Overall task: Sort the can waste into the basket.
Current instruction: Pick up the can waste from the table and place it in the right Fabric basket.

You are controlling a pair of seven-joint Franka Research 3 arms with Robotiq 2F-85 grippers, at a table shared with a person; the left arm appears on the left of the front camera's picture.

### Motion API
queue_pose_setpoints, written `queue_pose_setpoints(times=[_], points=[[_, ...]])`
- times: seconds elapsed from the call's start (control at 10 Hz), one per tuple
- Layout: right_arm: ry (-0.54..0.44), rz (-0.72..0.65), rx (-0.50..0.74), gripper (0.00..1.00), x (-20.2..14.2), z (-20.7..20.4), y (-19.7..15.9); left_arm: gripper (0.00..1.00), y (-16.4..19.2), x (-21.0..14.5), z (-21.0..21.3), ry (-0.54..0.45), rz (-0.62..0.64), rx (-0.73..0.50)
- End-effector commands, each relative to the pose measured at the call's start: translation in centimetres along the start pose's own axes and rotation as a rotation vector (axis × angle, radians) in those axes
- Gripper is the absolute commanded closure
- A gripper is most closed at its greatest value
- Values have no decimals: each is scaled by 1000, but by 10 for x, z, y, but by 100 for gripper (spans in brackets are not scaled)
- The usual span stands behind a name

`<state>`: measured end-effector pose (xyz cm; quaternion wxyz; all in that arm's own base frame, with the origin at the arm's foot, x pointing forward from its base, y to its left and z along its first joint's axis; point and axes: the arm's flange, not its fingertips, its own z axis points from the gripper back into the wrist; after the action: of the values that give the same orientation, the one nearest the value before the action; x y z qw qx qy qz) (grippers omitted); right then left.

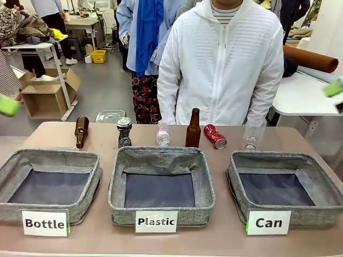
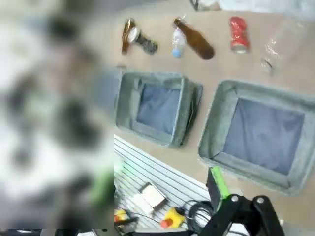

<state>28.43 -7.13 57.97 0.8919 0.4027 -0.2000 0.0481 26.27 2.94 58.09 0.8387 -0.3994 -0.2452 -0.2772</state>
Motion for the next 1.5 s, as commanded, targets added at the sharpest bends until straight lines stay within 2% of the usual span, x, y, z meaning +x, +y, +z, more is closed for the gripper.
queue_pose_setpoints(times=[0.0, 0.2, 0.3, 0.4, 0.5, 0.6, 1.0, 1.1, 1.2, 1.4], points=[[-146, -227, 179, 0, 1, 15, -93, 0, 75, -25, 17, -153, 187, -110], [-225, -378, 231, 0, -18, 32, -155, 0, 130, -64, 28, -321, 385, -253], [-253, -435, 251, 0, -26, 34, -175, 0, 142, -74, 26, -381, 427, -304], [-282, -459, 248, 0, -31, 35, -185, 0, 139, -75, 16, -416, 444, -306], [-330, -443, 148, 0, -34, 34, -185, 0, 139, -68, 3, -441, 512, -249], [-266, -483, 231, 0, -41, 36, -194, 0, 151, -87, 35, -386, 459, -278], [-255, -511, 211, 0, -43, 32, -194, 0, 151, -87, 35, -386, 459, -278], [-206, -451, 31, 0, -12, 3, -161, 0, 151, -87, 35, -386, 459, -278], [-137, -324, -76, 0, 22, -34, -126, 0, 151, -87, 35, -386, 459, -278], [11, -107, -250, 0, 71, -110, -72, 0, 151, -87, 35, -386, 459, -278]])
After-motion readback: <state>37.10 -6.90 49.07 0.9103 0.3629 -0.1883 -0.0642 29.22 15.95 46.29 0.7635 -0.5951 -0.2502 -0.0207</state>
